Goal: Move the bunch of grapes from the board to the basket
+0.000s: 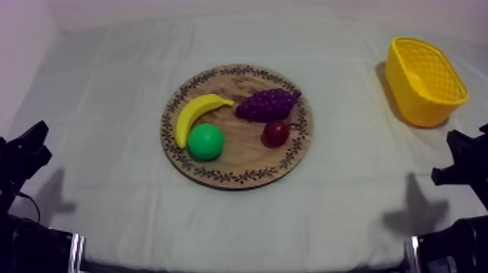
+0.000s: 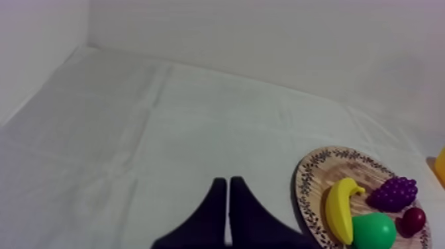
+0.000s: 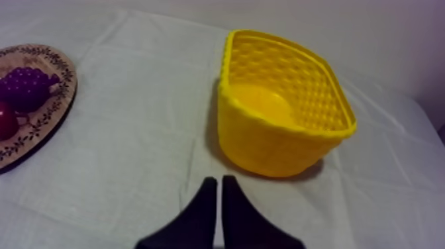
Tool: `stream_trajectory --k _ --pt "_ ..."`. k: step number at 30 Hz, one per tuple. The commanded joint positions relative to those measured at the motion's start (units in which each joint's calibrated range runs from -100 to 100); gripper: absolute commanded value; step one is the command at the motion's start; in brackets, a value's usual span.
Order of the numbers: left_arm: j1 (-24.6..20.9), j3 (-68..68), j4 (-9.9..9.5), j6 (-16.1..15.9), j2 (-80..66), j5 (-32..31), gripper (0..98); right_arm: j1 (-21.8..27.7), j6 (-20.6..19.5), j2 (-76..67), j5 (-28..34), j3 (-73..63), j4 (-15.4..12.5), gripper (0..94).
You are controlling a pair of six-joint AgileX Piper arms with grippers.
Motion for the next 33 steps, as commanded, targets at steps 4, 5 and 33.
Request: stream_trajectory --k 4,5,33 --pt "0.0 0.0 -0.02 0.0 0.0 0.0 0.1 0.0 0.2 0.0 0.0 0.0 0.0 0.4" --pt "0.0 0.0 -0.02 0.0 0.0 0.0 0.1 0.0 0.2 0.0 0.0 0.0 0.0 0.4" --pt "0.0 0.0 -0.02 0.0 0.0 0.0 0.1 0.0 0.2 0.0 0.0 0.0 0.0 5.5"
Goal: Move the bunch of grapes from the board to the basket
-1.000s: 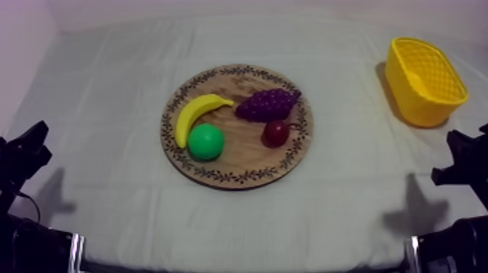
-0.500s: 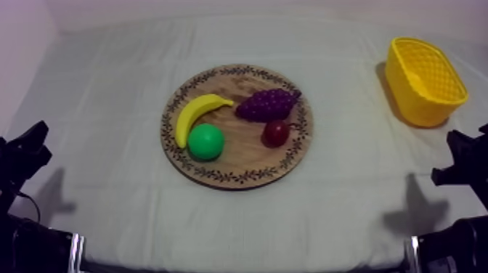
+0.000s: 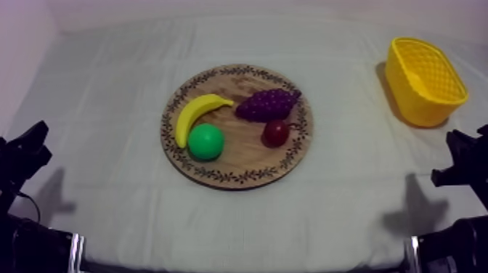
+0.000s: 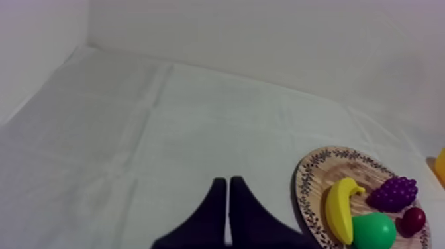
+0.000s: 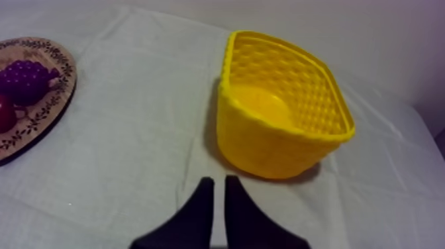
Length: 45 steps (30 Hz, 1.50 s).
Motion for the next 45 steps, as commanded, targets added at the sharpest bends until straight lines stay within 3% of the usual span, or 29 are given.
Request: stream_trajectory --k 1,7,15,36,45 --pt "0.0 0.0 -0.02 0.0 0.0 0.0 0.1 0.0 -1.4 0.0 0.0 0.0 0.0 5.1" --pt "0.0 0.0 -0.02 0.0 0.0 0.0 0.1 -0.1 -3.3 0.0 0.4 0.0 -0.3 1.4" --pt "0.0 0.0 -0.02 0.0 0.0 0.0 0.1 -0.2 -1.4 0.2 1.3 0.0 -0.3 0.5" --pt "0.0 0.0 -0.02 0.0 0.0 0.0 0.1 -4.7 -3.9 16.7 8.3 -19.5 6.0 0.5" --pt "0.0 0.0 -0.02 0.0 0.0 0.0 0.1 -8.1 -3.6 25.1 12.8 -30.9 6.9 0.6"
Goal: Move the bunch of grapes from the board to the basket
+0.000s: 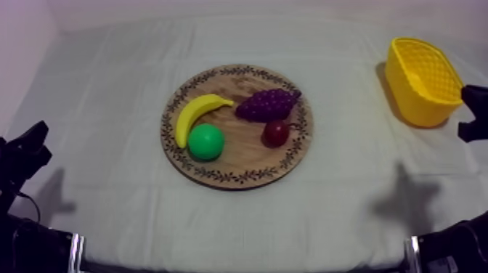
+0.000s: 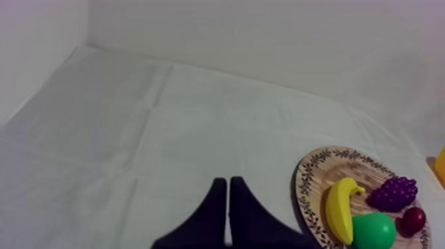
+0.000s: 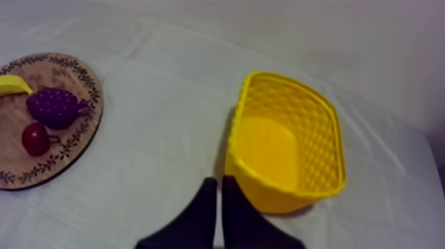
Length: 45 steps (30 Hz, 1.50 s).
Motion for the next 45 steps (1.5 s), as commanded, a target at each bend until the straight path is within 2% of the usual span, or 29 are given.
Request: stream_trajectory --k 1,15,27,34,45 --pt "0.0 0.0 -0.02 0.0 0.0 0.0 0.1 -1.0 0.3 2.6 0.9 -3.9 0.2 0.6" --pt "0.0 0.0 -0.02 0.0 0.0 0.0 0.1 -10.2 1.7 21.6 6.5 -24.1 2.0 0.6" --pt "0.0 0.0 -0.02 0.0 0.0 0.0 0.1 -16.2 5.3 38.3 14.2 -42.0 0.9 0.6" --pt "0.0 0.0 -0.02 0.0 0.0 0.0 0.1 -17.7 7.0 47.9 15.7 -48.3 1.4 0.6" --pt "0.0 0.0 -0.02 0.0 0.0 0.0 0.1 -19.0 11.9 64.0 22.6 -62.0 1.1 0.7"
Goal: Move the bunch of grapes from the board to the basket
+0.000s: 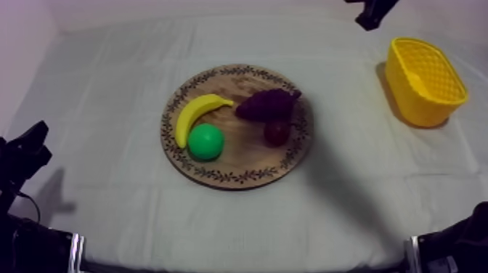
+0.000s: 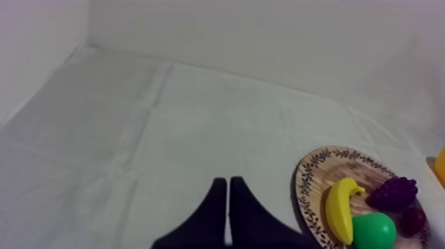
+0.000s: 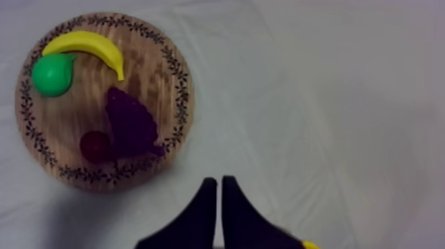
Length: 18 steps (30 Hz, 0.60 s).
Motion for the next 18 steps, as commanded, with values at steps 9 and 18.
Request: stream_trajectory --k 9,18 --pt "0.0 0.0 -0.02 0.0 0.0 0.0 0.1 -1.9 3.3 13.1 5.3 -8.2 0.3 0.7" --pt "0.0 0.0 -0.02 0.0 0.0 0.0 0.1 -3.8 4.3 21.8 8.7 -12.4 0.4 0.7"
